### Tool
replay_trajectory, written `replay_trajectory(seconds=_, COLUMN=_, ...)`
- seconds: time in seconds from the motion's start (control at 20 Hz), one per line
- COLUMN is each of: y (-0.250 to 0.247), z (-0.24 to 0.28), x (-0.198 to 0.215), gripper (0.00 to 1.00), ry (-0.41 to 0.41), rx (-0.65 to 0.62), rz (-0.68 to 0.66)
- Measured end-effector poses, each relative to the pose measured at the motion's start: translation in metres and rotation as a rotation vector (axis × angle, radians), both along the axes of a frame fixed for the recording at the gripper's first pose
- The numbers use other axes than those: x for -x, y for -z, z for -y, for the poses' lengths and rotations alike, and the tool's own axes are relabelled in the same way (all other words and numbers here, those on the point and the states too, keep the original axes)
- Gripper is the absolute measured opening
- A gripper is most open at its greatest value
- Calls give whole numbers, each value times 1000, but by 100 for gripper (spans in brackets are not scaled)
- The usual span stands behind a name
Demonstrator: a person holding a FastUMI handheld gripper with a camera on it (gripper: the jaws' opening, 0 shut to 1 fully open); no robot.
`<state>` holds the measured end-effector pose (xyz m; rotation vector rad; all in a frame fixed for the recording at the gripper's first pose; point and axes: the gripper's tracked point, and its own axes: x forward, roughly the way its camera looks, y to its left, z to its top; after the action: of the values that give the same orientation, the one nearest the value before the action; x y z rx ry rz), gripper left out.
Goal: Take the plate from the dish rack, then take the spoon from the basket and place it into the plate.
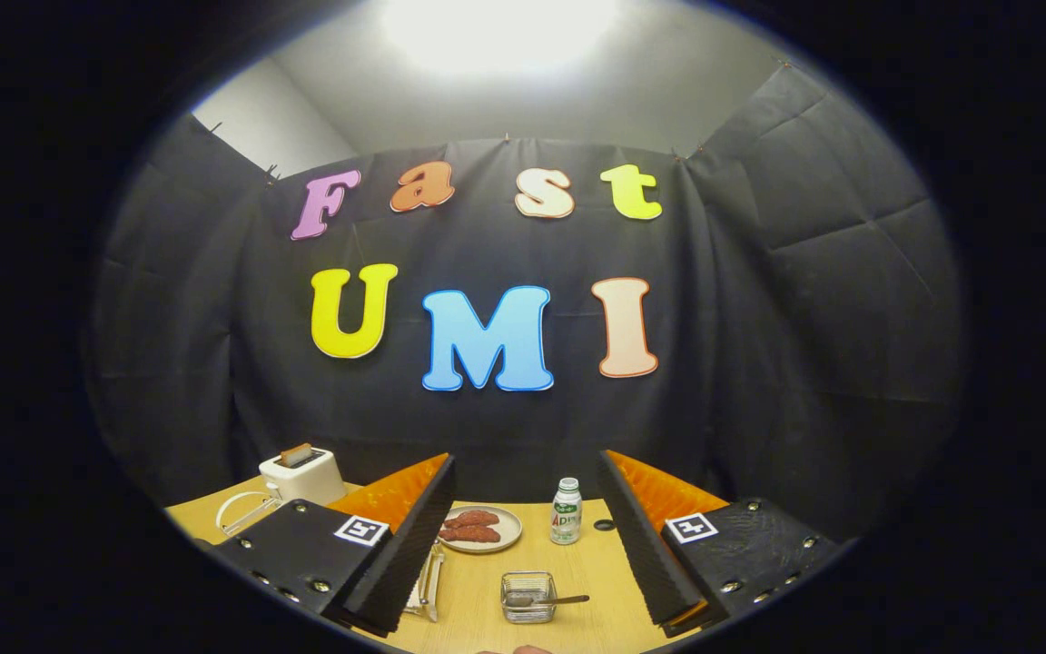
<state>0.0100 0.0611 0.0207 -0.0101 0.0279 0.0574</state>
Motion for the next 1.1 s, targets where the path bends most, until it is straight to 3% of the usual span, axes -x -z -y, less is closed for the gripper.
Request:
replay_trajectory(seconds=0.65, y=-11, z=-63, x=-23, gripper=95, ry=-57, rx=-8, rz=-84)
replay_trajectory(seconds=1.1, y=31, z=-121, x=-64, gripper=95, ry=-93, rx=-19, rz=-354)
